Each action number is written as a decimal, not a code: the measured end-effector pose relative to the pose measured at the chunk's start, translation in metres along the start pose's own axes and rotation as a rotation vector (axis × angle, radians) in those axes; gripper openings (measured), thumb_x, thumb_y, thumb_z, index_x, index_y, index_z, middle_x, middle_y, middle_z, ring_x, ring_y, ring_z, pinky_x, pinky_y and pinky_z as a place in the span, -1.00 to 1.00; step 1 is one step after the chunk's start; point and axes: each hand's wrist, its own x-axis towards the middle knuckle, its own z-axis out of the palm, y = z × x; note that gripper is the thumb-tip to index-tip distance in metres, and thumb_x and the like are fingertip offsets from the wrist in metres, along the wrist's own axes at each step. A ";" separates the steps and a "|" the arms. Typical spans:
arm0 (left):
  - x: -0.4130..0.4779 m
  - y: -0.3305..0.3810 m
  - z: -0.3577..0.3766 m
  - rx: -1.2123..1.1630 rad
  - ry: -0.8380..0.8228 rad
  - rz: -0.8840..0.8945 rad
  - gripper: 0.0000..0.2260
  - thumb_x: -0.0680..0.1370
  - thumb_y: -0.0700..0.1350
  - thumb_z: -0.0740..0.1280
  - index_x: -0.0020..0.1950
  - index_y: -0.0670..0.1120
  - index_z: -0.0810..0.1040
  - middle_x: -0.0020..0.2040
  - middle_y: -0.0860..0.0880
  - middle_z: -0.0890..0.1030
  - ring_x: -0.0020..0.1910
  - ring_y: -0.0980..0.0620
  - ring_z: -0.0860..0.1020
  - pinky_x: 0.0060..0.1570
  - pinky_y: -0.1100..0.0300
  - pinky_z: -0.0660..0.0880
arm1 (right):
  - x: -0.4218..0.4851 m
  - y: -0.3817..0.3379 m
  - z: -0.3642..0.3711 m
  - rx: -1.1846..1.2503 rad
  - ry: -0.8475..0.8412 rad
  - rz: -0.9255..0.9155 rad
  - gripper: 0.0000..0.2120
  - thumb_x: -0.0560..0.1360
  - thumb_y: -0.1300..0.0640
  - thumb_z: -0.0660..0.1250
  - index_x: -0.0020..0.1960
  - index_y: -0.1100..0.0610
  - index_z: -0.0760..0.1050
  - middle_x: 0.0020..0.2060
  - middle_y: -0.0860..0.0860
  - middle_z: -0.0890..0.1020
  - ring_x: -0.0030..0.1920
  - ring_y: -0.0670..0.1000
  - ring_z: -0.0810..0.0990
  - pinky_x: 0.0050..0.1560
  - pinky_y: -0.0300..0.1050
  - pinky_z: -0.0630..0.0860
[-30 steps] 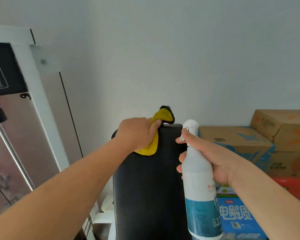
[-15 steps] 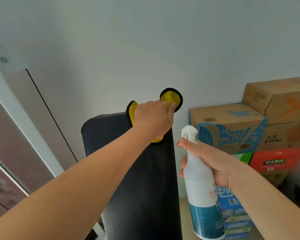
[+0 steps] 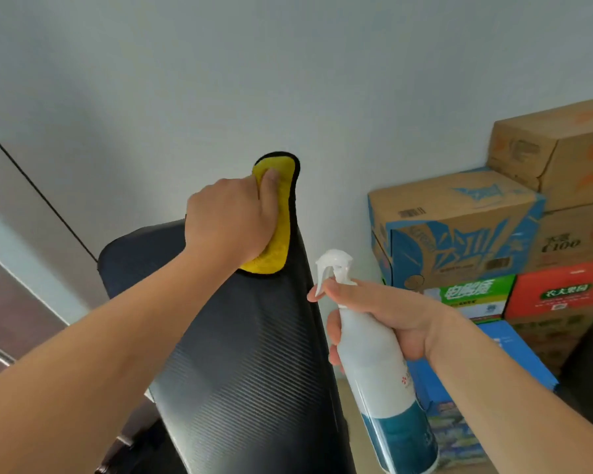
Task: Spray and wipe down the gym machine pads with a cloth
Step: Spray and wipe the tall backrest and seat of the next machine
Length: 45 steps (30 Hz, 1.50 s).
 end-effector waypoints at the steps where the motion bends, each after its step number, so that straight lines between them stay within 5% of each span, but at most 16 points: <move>1: -0.001 -0.001 0.003 0.007 0.031 0.019 -0.44 0.72 0.19 -0.12 -0.32 -0.08 0.34 -0.42 -0.02 0.32 -0.34 -0.20 0.43 -0.27 0.02 0.28 | 0.004 0.001 -0.005 -0.002 -0.026 -0.002 -0.13 0.15 -0.31 0.76 0.31 0.03 0.54 -0.25 0.12 0.70 -0.21 0.23 0.73 -0.14 0.08 0.69; 9: -0.003 -0.003 0.006 0.000 0.123 0.052 -0.45 0.68 0.21 -0.10 -0.39 -0.07 0.26 -0.47 -0.03 0.32 -0.42 -0.21 0.43 -0.35 0.06 0.27 | 0.014 -0.001 -0.027 0.006 -0.125 -0.011 -0.51 0.50 -0.30 0.38 0.25 0.02 0.57 -0.25 0.08 0.70 -0.25 0.15 0.73 -0.16 0.06 0.70; 14: -0.004 -0.005 0.007 -0.024 0.127 0.071 -0.47 0.70 0.20 -0.07 -0.40 -0.03 0.23 -0.48 0.02 0.29 -0.46 -0.16 0.38 -0.37 0.08 0.23 | 0.014 0.002 -0.025 0.034 -0.155 0.013 -0.51 0.47 -0.36 0.34 -0.33 -0.01 0.74 -0.32 0.08 0.70 -0.30 0.10 0.73 -0.21 0.00 0.72; 18: -0.003 -0.007 0.007 -0.020 0.144 0.110 -0.48 0.71 0.19 -0.03 -0.39 -0.02 0.22 -0.48 0.06 0.27 -0.49 -0.07 0.32 -0.40 0.14 0.14 | 0.017 0.013 -0.026 0.098 -0.175 -0.051 -0.44 0.17 -0.36 0.71 -0.04 0.00 0.76 -0.23 0.10 0.71 -0.19 0.21 0.73 -0.10 0.13 0.72; 22: -0.005 -0.006 0.006 0.023 0.154 0.272 -0.52 0.72 0.14 0.02 -0.32 -0.05 0.34 -0.41 0.07 0.33 -0.45 -0.06 0.39 -0.43 0.17 0.17 | 0.001 0.019 -0.024 0.158 -0.160 -0.113 -0.36 0.09 -0.33 0.78 0.04 -0.06 0.75 -0.21 0.14 0.70 -0.19 0.24 0.72 -0.12 0.14 0.69; 25: -0.008 0.016 -0.007 0.201 -0.006 0.386 -0.54 0.71 0.12 0.00 -0.27 -0.06 0.42 -0.33 0.02 0.42 -0.30 -0.10 0.47 -0.29 0.08 0.33 | -0.023 0.022 -0.020 0.192 -0.097 -0.130 -0.21 0.08 -0.31 0.79 0.20 -0.01 0.68 -0.23 0.15 0.69 -0.21 0.24 0.71 -0.12 0.16 0.69; 27: -0.027 0.042 -0.004 0.444 -0.158 0.590 -0.61 0.69 0.10 0.06 -0.21 -0.01 0.50 -0.23 0.02 0.54 -0.10 -0.11 0.52 0.13 -0.06 0.40 | -0.039 0.027 -0.015 0.200 -0.052 -0.132 -0.10 0.09 -0.32 0.78 0.30 0.02 0.60 -0.24 0.15 0.69 -0.22 0.25 0.71 -0.12 0.16 0.68; 29: -0.070 0.070 0.015 0.520 -0.456 0.636 -0.73 0.64 0.05 0.15 -0.17 0.05 0.56 -0.18 0.05 0.61 0.03 -0.11 0.54 0.46 -0.19 0.19 | -0.050 0.032 -0.007 0.199 0.007 -0.145 -0.23 0.12 -0.34 0.75 0.21 -0.01 0.65 -0.25 0.15 0.68 -0.22 0.25 0.71 -0.12 0.15 0.68; 33: -0.176 0.080 0.062 0.433 -0.931 0.784 -0.73 0.64 -0.01 0.24 0.25 -0.03 0.64 0.11 0.01 0.63 0.22 -0.08 0.53 0.33 0.03 0.43 | -0.076 0.057 0.017 0.213 0.152 -0.089 -0.57 0.39 -0.26 0.52 0.07 0.02 0.59 -0.28 0.15 0.67 -0.23 0.22 0.68 -0.11 0.11 0.68; 36: -0.217 0.082 0.051 0.526 -1.018 0.977 -0.78 0.62 0.00 0.31 0.19 0.02 0.68 0.21 0.03 0.64 0.33 -0.10 0.50 0.41 -0.04 0.38 | -0.087 0.077 0.039 0.205 0.195 -0.048 -0.36 0.29 -0.28 0.61 0.20 0.03 0.52 -0.28 0.14 0.69 -0.23 0.21 0.69 -0.12 0.09 0.70; 38: -0.194 0.073 0.043 0.610 -0.930 0.998 -0.76 0.61 0.03 0.25 0.09 0.05 0.70 0.13 0.05 0.66 0.27 -0.11 0.53 0.41 -0.10 0.24 | -0.092 0.087 0.054 0.200 0.234 -0.038 -0.26 0.25 -0.28 0.65 0.26 0.06 0.49 -0.29 0.13 0.68 -0.24 0.21 0.70 -0.17 0.06 0.70; 42: -0.124 0.057 0.025 0.790 -0.413 0.887 -0.58 0.67 0.17 0.08 0.18 0.07 0.70 0.25 -0.04 0.66 0.41 -0.21 0.46 0.58 -0.26 -0.11 | -0.095 0.117 0.086 0.235 0.372 -0.022 -0.21 0.23 -0.25 0.58 0.35 0.06 0.48 -0.29 0.14 0.69 -0.27 0.20 0.75 -0.20 0.04 0.72; 45: -0.142 0.061 0.027 0.753 -0.367 0.832 -0.59 0.70 0.13 0.10 0.31 -0.01 0.64 0.27 -0.08 0.64 0.42 -0.23 0.45 0.60 -0.29 -0.12 | -0.096 0.149 0.111 0.257 0.484 -0.029 -0.23 0.28 -0.26 0.66 0.34 0.05 0.49 -0.27 0.14 0.70 -0.27 0.19 0.75 -0.05 0.12 0.70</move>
